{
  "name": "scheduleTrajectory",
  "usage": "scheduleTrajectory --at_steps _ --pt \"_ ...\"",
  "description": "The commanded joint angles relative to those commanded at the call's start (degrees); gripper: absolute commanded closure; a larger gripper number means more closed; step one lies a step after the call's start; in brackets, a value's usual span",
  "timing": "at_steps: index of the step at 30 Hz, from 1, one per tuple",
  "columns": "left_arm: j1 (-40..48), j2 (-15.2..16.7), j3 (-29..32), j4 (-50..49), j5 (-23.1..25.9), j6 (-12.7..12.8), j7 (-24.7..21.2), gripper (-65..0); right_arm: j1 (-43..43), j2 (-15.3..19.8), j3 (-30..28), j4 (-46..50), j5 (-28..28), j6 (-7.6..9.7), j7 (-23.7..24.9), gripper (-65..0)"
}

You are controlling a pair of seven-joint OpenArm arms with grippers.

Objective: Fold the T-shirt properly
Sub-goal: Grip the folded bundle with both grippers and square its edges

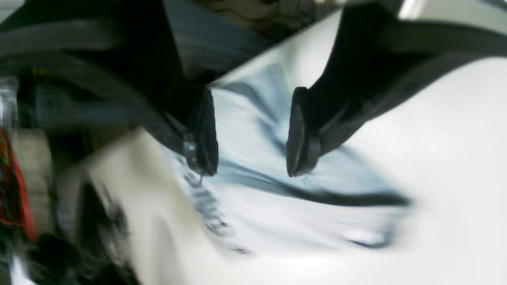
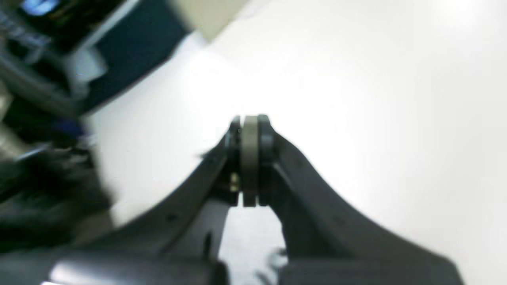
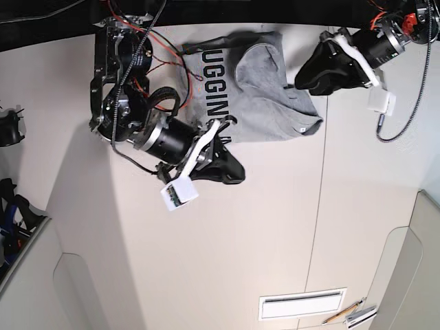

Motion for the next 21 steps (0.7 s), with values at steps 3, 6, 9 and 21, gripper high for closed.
scheduleTrajectory --at_steps 3,6,9,21 --pt "0.0 0.0 9.4 0.0 7.5 0.0 -1.6 -28.5 2.0 1.3 1.2 -3.7 -1.0 0.0 0.3 0.0" --pt "-0.2 0.0 16.7 0.0 18.3 0.0 -8.2 -28.5 3.0 2.5 1.2 -9.8 -2.5 -0.15 1.8 0.0" --pt "-1.1 0.0 19.9 0.0 28.5 0.5 -14.0 -31.2 3.0 5.0 1.3 -12.6 -2.5 -0.17 2.2 0.0" --pt "-1.8 2.8 20.0 0.0 28.6 2.5 -14.6 -44.1 2.7 7.4 1.9 -12.7 -0.5 -0.39 1.8 0.0"
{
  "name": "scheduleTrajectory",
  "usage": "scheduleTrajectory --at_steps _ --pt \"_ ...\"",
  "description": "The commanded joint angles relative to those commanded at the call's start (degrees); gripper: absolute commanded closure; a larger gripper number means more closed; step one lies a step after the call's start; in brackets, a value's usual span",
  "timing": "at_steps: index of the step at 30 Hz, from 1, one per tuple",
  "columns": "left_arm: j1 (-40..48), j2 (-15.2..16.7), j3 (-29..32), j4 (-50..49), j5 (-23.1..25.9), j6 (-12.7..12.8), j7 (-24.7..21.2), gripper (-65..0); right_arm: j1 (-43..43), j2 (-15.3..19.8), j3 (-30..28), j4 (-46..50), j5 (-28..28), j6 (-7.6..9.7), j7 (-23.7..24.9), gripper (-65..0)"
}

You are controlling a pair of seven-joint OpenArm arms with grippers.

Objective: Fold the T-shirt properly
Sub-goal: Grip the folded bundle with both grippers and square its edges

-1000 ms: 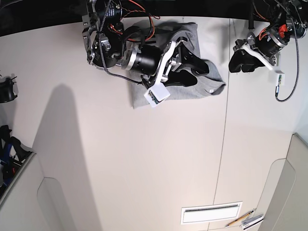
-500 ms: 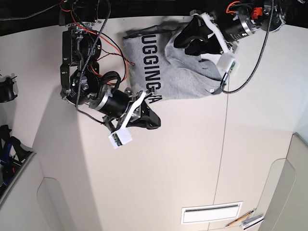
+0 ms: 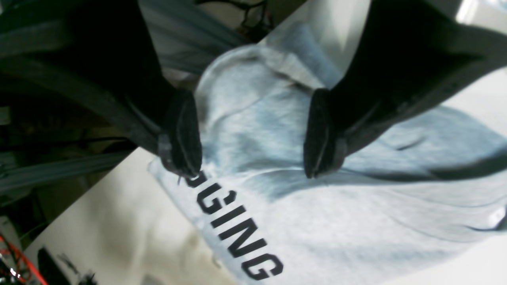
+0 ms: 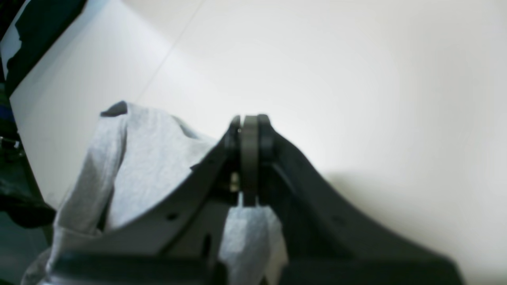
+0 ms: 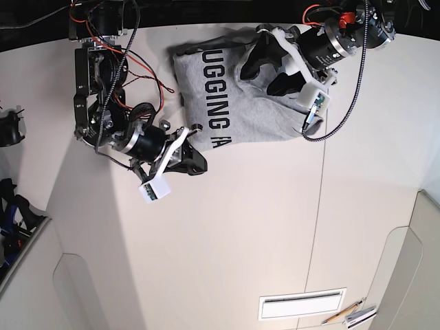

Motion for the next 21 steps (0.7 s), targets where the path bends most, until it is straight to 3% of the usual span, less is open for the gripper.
scheduleTrajectory --at_steps 2,5,10,16,21 --pt "0.0 0.7 0.0 0.0 0.6 0.0 0.0 -44.1 -0.9 0.0 0.0 0.0 4.8 0.07 -4.7 0.0" --pt "0.0 0.7 -0.2 0.0 2.2 2.1 0.0 -44.1 -4.3 0.0 -1.1 0.0 11.8 0.76 -9.7 0.0" --pt "-0.2 0.7 -7.7 0.1 -0.1 2.1 0.2 -44.1 -9.7 0.0 -2.9 0.2 19.7 1.16 -10.1 0.0" --pt "-0.2 0.7 -22.9 0.1 -7.6 -0.8 1.3 -44.1 -10.3 -0.2 -9.0 0.2 21.3 1.33 -11.6 0.0" --pt "-0.2 0.7 -33.1 0.1 -13.8 -2.3 4.2 -44.0 -10.3 -4.0 -17.2 0.2 19.4 1.31 -11.5 0.0"
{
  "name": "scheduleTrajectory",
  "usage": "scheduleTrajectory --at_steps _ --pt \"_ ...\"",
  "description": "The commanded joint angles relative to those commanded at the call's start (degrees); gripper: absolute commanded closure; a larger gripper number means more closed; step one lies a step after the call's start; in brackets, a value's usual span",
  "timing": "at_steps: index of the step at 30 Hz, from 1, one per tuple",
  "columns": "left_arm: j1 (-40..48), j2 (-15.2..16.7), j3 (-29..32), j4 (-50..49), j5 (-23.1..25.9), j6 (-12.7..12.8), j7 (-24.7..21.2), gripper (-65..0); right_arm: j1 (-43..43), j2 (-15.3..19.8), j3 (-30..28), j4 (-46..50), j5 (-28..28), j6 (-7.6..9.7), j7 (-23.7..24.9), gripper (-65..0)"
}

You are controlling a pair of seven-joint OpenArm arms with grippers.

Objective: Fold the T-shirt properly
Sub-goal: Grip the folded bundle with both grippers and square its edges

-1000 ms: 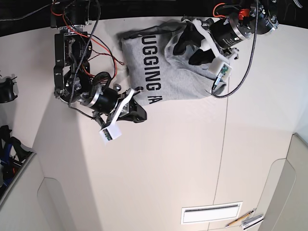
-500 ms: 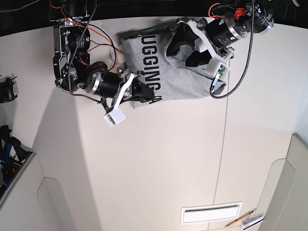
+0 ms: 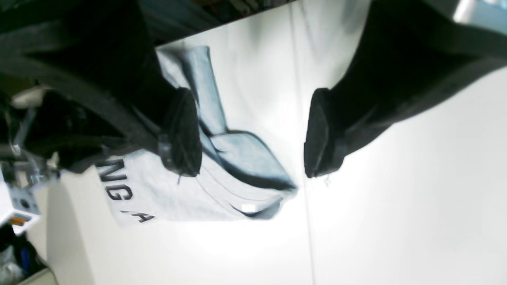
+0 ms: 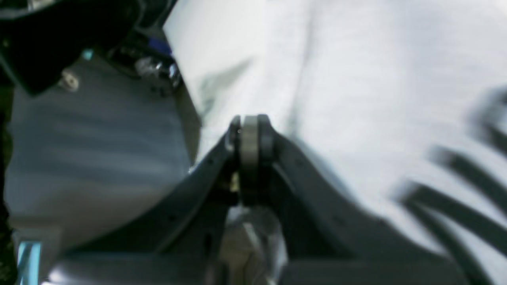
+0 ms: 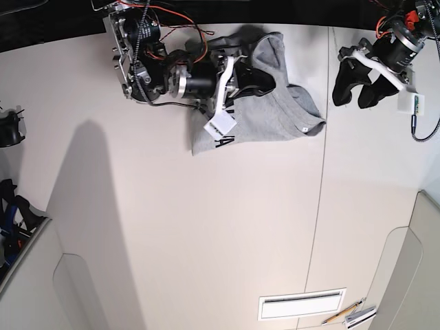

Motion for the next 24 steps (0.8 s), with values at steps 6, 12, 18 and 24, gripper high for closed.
scheduleTrajectory --at_steps 6,12,18,24 --pt "0.0 0.0 -5.5 0.0 -4.3 -0.3 1.3 -44.0 1.1 -3.4 -7.0 0.0 -0.1 0.02 -0.2 0.0" --pt "0.0 -0.2 -5.6 0.0 -12.1 -0.3 5.3 -44.0 5.8 -4.5 -6.9 0.4 0.0 0.0 -1.5 0.0" --pt "1.7 -0.3 -5.1 0.0 -20.7 -0.3 10.8 -40.9 11.5 -4.4 -5.7 0.4 -10.2 -0.22 3.5 0.0" --pt "2.9 -0.3 3.6 0.0 -20.8 -0.3 14.4 0.0 16.5 -4.4 0.5 0.1 -25.0 -1.73 10.6 0.0"
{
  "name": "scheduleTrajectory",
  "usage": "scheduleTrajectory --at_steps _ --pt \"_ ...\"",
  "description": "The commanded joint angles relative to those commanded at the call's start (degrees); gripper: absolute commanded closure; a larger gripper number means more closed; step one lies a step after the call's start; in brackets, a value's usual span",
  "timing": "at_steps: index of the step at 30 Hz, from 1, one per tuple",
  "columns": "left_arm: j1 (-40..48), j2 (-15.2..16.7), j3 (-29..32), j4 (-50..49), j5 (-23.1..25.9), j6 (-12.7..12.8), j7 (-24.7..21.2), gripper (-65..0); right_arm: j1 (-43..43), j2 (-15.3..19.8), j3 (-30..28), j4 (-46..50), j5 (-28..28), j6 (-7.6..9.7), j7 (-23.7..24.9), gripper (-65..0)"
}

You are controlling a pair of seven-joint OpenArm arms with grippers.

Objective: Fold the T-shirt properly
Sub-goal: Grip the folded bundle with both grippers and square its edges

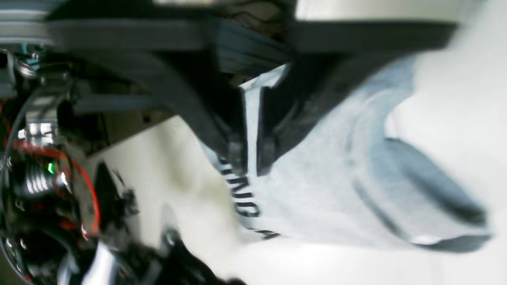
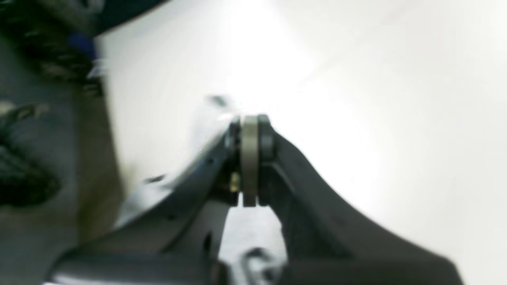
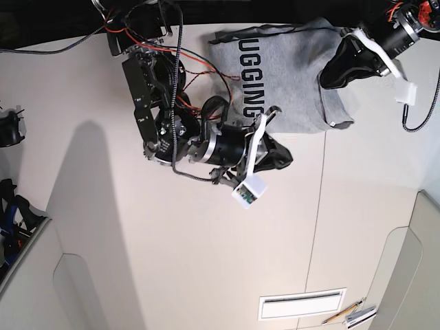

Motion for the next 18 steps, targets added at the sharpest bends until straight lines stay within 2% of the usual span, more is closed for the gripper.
scheduleTrajectory --at_steps 5,9,10,15,18 --pt "0.0 -0.2 13.5 -0.2 12.0 0.0 -1.4 0.0 2.1 1.0 3.9 -5.6 -0.9 0.02 1.3 0.0" --pt "0.0 -0.7 19.3 -5.5 27.1 0.0 -10.6 0.0 4.3 1.5 3.7 -16.0 -0.9 0.28 2.2 0.0" --pt "0.0 -1.0 19.6 -8.0 28.5 0.0 -12.1 0.0 4.6 1.6 3.7 -18.2 -0.8 0.5 2.4 0.0" --pt "-0.9 -2.9 19.6 -15.9 29.0 0.0 -12.5 0.0 4.4 1.9 3.7 -21.6 0.2 0.74 3.3 0.0" --pt "-3.5 -3.0 19.6 -17.6 32.4 0.0 -12.6 0.0 4.3 2.1 3.7 -21.6 3.3 0.92 0.7 0.0"
